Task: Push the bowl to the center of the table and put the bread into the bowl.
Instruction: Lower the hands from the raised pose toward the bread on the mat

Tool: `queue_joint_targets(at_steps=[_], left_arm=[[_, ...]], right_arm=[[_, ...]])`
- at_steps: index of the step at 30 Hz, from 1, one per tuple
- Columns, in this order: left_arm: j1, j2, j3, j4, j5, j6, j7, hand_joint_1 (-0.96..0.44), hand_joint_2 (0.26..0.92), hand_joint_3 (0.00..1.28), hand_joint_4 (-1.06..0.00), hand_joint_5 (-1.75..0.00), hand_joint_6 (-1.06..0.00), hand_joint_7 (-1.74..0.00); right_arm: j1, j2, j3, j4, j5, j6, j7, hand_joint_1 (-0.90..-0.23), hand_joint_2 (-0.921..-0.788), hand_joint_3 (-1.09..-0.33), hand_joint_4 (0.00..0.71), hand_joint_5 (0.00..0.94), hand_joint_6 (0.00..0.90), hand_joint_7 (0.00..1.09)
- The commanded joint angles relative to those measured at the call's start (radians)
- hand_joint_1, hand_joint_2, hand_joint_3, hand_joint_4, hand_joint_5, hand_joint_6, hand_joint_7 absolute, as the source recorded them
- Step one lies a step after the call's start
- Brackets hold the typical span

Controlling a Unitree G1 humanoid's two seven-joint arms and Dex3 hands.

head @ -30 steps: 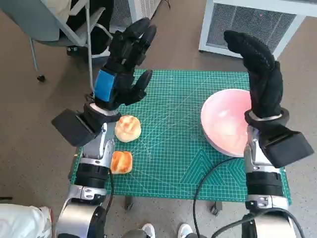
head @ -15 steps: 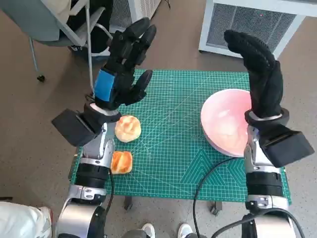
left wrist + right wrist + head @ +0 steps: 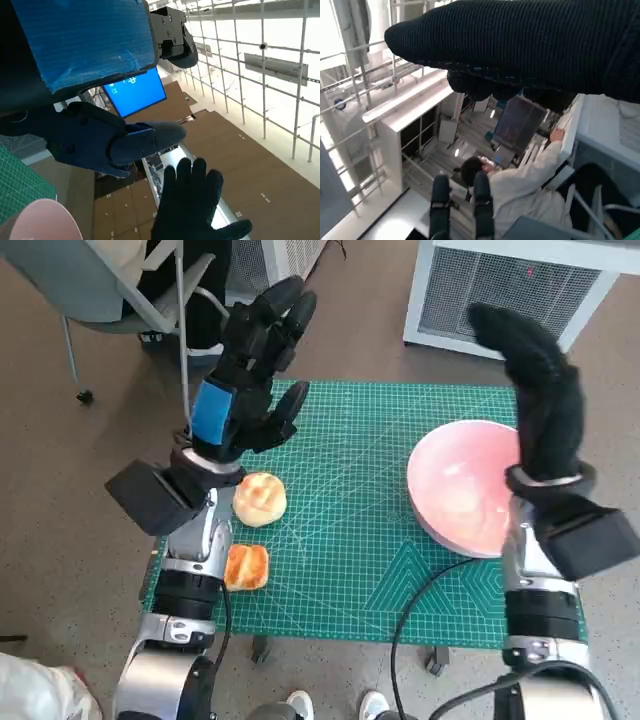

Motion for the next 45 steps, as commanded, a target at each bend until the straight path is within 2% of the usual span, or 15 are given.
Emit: queue_joint_targets(at_steps=[1, 9, 13, 17, 23, 29, 32, 38, 45], left_arm=[[0.01, -0.002, 0.004, -0.019, -0.016, 0.005, -0.002, -0.49, 0.921, 0.55, -0.18, 0.0, 0.0, -0.65], [0.024, 0.001, 0.008, -0.037, -0.024, 0.014, -0.002, -0.5, 0.921, 0.54, -0.18, 0.0, 0.0, -0.65], [0.03, 0.001, 0.01, -0.05, -0.025, 0.021, 0.003, -0.49, 0.921, 0.54, -0.18, 0.0, 0.0, -0.64], [0.034, 0.002, 0.01, -0.058, -0.027, 0.027, 0.006, -0.49, 0.921, 0.54, -0.18, 0.0, 0.0, -0.64], [0.037, 0.004, 0.013, -0.065, -0.027, 0.034, 0.01, -0.49, 0.921, 0.54, -0.18, 0.0, 0.0, -0.64], [0.035, 0.008, 0.017, -0.059, -0.027, 0.037, 0.011, -0.49, 0.921, 0.54, -0.17, 0.0, 0.0, -0.64], [0.035, 0.01, 0.018, -0.06, -0.024, 0.039, 0.013, -0.49, 0.921, 0.54, -0.17, 0.0, 0.0, -0.64], [0.039, 0.014, 0.017, -0.068, -0.02, 0.043, 0.014, -0.49, 0.921, 0.54, -0.17, 0.0, 0.0, -0.64], [0.042, 0.024, 0.018, -0.074, -0.017, 0.049, 0.014, -0.49, 0.921, 0.54, -0.17, 0.0, 0.0, -0.65]], right_arm=[[0.038, -0.052, -0.059, 0.066, 0.034, -0.025, 0.002, -0.661, -0.921, -0.742, 0.288, 0.001, 0.05, 0.59], [0.036, -0.111, -0.157, 0.236, 0.063, -0.087, -0.028, -0.662, -0.921, -0.738, 0.286, 0.0, 0.087, 0.48], [0.038, -0.132, -0.196, 0.334, 0.064, -0.104, -0.065, -0.648, -0.921, -0.748, 0.273, 0.0, 0.088, 0.46], [0.036, -0.143, -0.213, 0.402, 0.056, -0.113, -0.088, -0.625, -0.921, -0.765, 0.247, 0.0, 0.087, 0.44], [0.043, -0.146, -0.232, 0.5, 0.049, -0.091, -0.138, -0.599, -0.921, -0.776, 0.214, 0.0, 0.086, 0.44], [0.049, -0.118, -0.212, 0.598, 0.01, -0.013, -0.231, -0.546, -0.921, -0.824, 0.202, 0.002, 0.13, 0.33], [0.052, -0.102, -0.204, 0.615, 0.001, 0.013, -0.249, -0.53, -0.921, -0.829, 0.208, 0.004, 0.147, 0.31], [0.047, -0.069, -0.182, 0.635, -0.01, 0.073, -0.227, -0.549, -0.921, -0.822, 0.226, 0.012, 0.156, 0.3], [0.028, -0.026, -0.187, 0.652, 0.016, 0.141, -0.17, -0.547, -0.921, -0.827, 0.23, 0.01, 0.152, 0.29]])
